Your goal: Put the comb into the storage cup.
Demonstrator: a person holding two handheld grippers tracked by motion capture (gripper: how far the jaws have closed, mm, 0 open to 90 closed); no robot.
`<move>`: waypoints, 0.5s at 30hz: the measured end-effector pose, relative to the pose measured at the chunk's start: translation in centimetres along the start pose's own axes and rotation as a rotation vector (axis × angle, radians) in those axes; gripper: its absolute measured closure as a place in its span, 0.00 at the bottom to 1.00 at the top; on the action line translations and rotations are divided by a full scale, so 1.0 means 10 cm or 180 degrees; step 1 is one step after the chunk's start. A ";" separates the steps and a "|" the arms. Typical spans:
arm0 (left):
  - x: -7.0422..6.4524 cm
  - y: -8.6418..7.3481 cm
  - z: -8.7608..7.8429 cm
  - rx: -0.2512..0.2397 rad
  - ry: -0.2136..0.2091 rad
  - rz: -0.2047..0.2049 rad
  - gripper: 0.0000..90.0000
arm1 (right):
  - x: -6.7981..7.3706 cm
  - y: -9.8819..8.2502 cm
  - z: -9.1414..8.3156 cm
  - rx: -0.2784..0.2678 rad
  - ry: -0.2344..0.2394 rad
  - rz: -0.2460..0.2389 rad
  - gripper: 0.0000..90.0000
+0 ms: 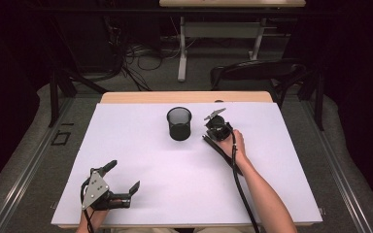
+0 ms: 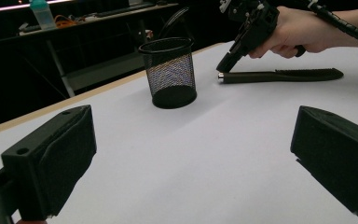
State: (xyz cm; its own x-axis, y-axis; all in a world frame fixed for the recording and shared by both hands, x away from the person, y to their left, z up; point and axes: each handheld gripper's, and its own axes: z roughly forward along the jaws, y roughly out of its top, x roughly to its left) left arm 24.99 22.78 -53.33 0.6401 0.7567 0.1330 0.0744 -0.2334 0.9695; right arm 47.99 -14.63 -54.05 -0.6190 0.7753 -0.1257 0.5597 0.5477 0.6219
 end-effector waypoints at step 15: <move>0.00 0.00 0.00 -0.0003 -0.0004 -0.0007 0.00 | 0.07 0.00 0.02 0.0056 0.0082 -0.0083 1.00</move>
State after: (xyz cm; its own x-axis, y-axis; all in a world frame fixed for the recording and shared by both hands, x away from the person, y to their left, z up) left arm 25.01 22.80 -53.35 0.6409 0.7564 0.1307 0.0752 -0.2312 0.9700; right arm 47.66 -14.02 -54.27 -0.6473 0.7525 -0.1215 0.5527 0.5731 0.6050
